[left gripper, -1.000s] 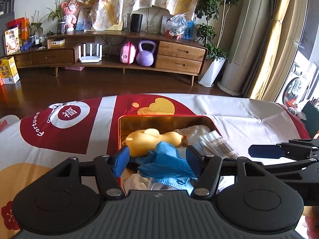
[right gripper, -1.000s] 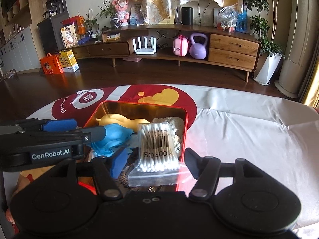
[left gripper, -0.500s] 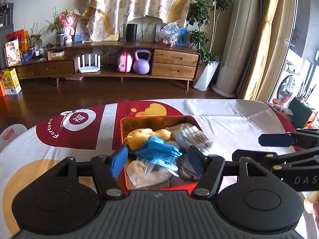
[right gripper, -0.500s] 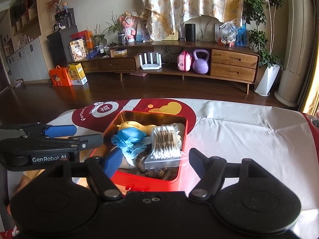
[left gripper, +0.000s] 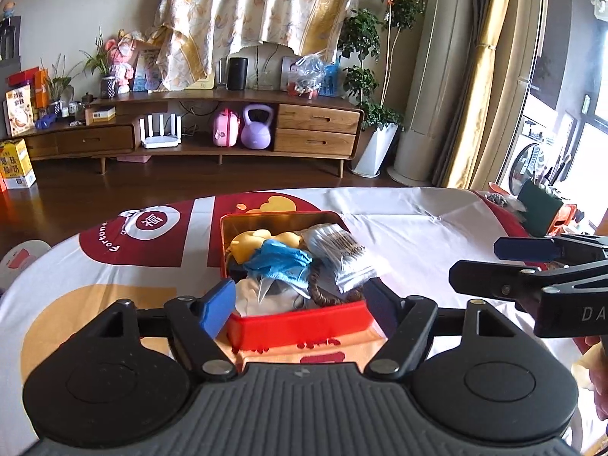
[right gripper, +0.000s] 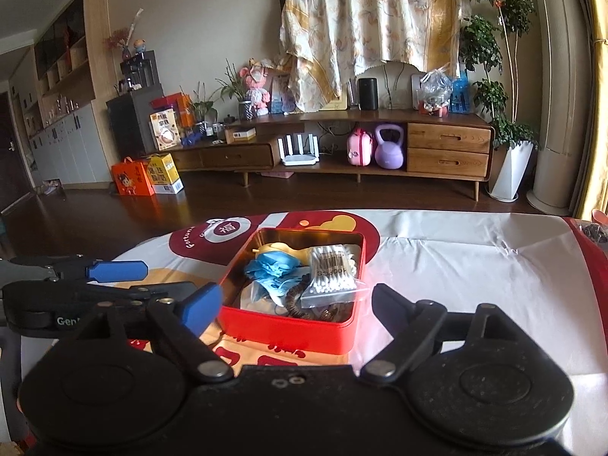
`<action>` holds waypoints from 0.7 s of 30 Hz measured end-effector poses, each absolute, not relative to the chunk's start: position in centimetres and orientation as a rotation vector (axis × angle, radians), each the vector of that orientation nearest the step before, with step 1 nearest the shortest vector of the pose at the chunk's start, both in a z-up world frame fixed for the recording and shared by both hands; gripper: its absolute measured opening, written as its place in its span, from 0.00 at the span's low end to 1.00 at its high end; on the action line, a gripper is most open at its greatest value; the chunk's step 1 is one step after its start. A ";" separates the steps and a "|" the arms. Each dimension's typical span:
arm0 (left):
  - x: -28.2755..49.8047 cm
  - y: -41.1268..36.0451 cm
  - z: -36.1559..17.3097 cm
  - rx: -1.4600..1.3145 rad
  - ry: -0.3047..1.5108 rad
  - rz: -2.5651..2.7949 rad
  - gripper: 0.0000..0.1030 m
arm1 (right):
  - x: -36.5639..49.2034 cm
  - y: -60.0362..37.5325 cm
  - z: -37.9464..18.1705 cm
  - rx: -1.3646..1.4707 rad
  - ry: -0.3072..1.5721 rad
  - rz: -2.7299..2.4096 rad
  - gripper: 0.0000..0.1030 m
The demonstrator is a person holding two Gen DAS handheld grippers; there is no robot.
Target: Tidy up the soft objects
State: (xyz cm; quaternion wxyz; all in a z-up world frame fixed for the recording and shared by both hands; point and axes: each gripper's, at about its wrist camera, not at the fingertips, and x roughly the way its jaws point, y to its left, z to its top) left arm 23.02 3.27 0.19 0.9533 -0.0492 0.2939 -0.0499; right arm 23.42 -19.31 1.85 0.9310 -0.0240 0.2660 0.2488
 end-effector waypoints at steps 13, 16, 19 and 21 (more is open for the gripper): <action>17.4 1.8 0.1 -0.061 0.554 -0.110 0.83 | 18.6 -20.9 1.2 -0.061 0.446 0.518 1.00; 16.5 1.5 0.0 -0.059 0.545 -0.121 0.84 | 18.0 -21.4 0.8 -0.059 0.436 0.506 1.00; 15.6 1.6 0.1 -0.102 0.534 -0.130 0.98 | 17.6 -21.8 0.4 -0.055 0.427 0.491 1.00; 15.0 1.4 0.1 -0.109 0.525 -0.133 0.99 | 17.3 -22.2 0.1 -0.037 0.428 0.487 1.00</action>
